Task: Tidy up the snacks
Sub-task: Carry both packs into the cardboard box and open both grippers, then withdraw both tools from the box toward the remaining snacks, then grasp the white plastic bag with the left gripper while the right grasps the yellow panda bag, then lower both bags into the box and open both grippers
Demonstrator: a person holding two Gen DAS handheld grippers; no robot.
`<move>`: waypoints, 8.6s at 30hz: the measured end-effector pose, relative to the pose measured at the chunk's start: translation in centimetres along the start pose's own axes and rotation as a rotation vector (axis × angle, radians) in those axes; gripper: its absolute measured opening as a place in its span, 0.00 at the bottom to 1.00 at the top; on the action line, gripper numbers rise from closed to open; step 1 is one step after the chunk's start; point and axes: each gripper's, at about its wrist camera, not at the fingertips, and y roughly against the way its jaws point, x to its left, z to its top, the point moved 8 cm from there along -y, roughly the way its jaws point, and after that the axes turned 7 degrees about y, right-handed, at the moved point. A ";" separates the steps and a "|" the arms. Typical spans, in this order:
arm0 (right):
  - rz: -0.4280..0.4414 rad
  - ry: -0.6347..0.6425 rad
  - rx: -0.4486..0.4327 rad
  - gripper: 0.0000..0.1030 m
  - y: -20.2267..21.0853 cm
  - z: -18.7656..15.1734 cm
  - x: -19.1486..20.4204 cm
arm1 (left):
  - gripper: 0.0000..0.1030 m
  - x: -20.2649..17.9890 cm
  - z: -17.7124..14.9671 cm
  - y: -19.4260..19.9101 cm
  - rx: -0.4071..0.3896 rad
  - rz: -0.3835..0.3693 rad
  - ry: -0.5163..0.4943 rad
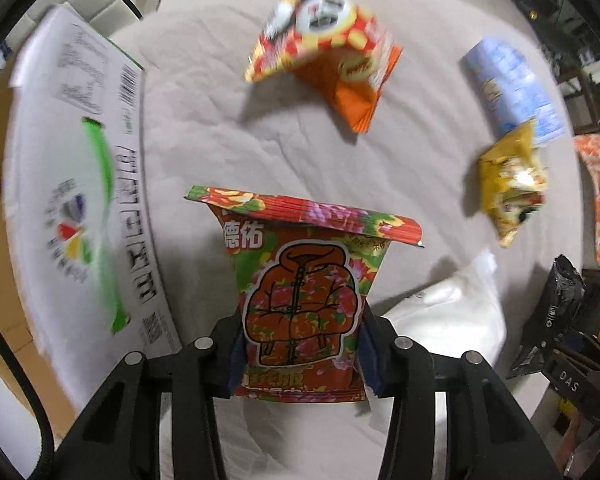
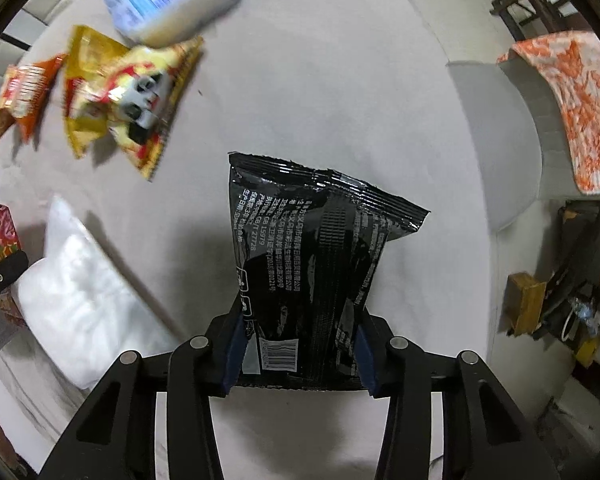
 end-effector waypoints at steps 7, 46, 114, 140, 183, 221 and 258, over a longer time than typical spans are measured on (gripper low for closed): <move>0.023 0.072 -0.080 0.46 4.9 -0.1 1.3 | 0.41 0.3 -3.3 5.5 -0.129 -0.042 0.030; 0.177 0.459 -0.218 0.47 14.7 5.2 45.0 | 0.41 28.4 7.5 16.3 -0.230 -0.249 0.227; 0.055 0.399 -0.410 1.00 19.0 -3.9 43.3 | 0.92 32.3 -2.4 21.1 -0.463 -0.022 0.272; 0.028 0.010 -0.349 1.00 18.6 -6.0 12.3 | 0.92 5.9 -4.8 19.5 -0.220 -0.271 0.008; 0.134 -0.016 -0.197 1.00 8.9 4.0 2.0 | 1.00 -9.3 -2.3 1.0 0.064 -0.104 0.086; 0.049 0.357 -0.017 0.51 4.1 12.7 10.4 | 0.85 -4.4 6.3 2.3 -0.113 0.043 -0.029; 0.210 0.122 -0.127 0.42 6.7 6.9 4.5 | 0.64 -6.1 1.1 6.2 -0.258 -0.035 -0.070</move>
